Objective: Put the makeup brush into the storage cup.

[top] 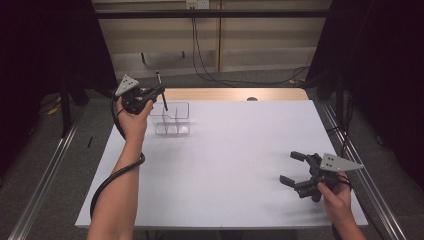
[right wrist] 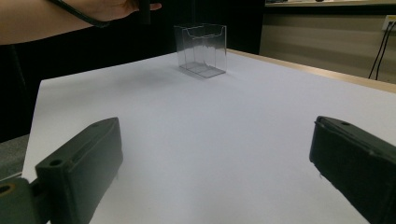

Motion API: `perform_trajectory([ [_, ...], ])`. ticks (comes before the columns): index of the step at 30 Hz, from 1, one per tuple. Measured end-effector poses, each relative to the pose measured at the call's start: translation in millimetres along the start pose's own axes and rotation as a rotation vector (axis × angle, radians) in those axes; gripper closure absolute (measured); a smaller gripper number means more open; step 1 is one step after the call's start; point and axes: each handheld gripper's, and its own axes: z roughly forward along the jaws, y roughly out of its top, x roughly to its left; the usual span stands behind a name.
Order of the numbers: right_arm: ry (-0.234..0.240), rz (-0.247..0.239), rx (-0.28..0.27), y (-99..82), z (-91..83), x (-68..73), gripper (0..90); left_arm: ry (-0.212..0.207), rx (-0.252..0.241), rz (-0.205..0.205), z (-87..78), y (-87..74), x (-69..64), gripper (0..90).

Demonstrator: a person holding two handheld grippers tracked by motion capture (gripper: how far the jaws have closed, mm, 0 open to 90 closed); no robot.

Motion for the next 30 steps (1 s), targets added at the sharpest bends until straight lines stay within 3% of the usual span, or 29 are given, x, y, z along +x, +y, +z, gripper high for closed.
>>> perform_trajectory([
  [17,-0.003,0.000,-0.004,0.4,-0.4,-0.1,2.1,0.001,0.020,0.018,0.7,-8.2,-1.7,83.9],
  [30,-0.001,-0.002,-0.006,0.7,-0.9,-0.3,2.1,-0.008,0.022,0.002,2.5,-14.7,-4.1,83.9],
])
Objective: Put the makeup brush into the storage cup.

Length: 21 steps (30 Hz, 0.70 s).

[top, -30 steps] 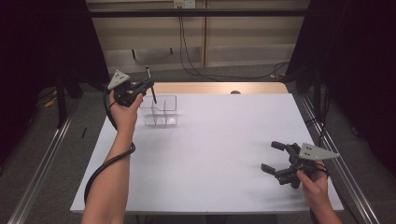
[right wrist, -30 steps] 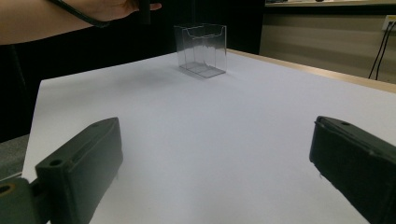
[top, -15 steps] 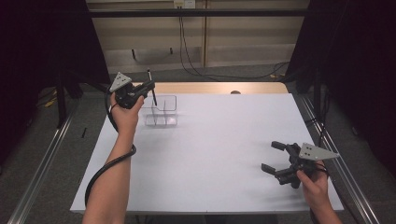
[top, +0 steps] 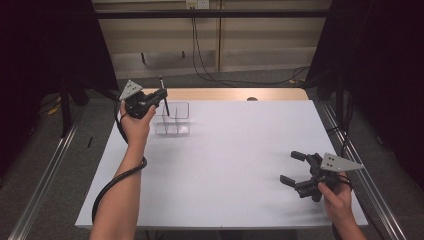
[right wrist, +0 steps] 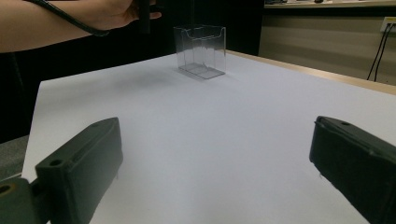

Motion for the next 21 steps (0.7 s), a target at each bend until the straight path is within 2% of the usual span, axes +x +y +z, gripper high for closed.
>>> perform_trajectory([
  [21,0.003,-0.002,0.002,0.2,0.5,0.4,2.1,0.001,0.016,0.001,-2.4,-9.6,0.1,83.8],
])
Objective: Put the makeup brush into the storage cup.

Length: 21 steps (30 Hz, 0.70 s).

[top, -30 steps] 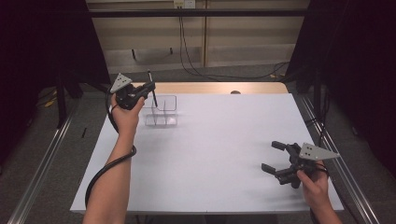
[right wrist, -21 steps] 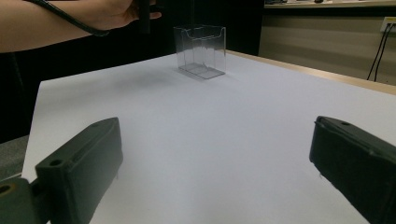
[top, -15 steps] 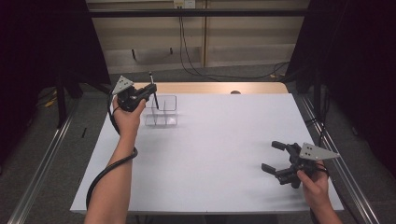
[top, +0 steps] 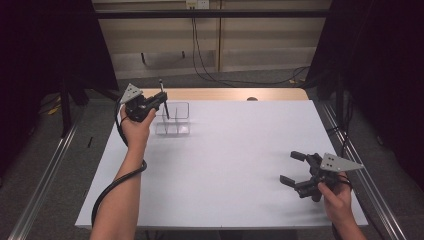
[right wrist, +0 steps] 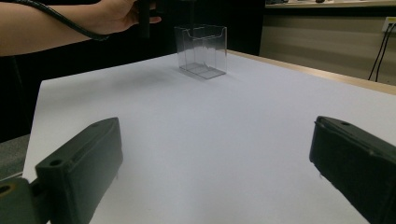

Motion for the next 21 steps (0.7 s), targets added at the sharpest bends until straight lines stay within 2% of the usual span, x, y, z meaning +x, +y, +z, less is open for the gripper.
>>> perform_trajectory([
  [21,0.005,-0.002,0.003,-0.3,0.6,0.0,2.1,0.000,0.013,-0.010,-1.2,-9.5,0.6,83.7],
])
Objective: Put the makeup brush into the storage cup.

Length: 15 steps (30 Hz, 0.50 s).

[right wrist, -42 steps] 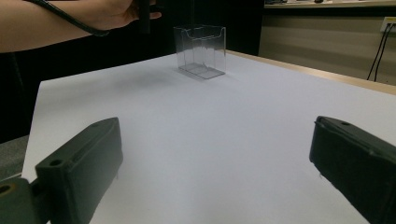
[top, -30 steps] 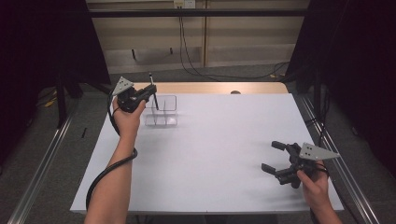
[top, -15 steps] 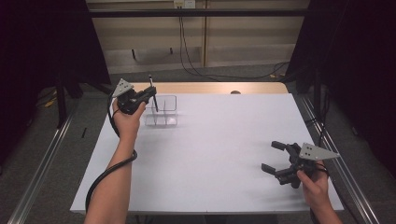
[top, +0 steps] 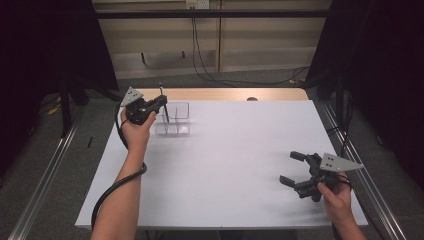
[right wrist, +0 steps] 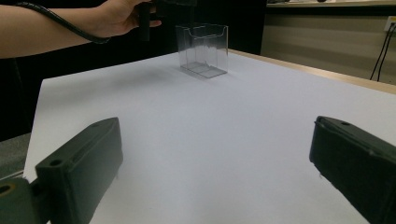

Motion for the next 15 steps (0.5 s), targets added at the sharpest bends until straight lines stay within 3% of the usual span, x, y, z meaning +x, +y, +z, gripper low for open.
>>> perform_trajectory([
  [15,0.005,-0.001,0.003,0.0,1.0,0.4,2.1,-0.009,0.002,-0.024,-0.7,-2.7,0.1,83.6],
])
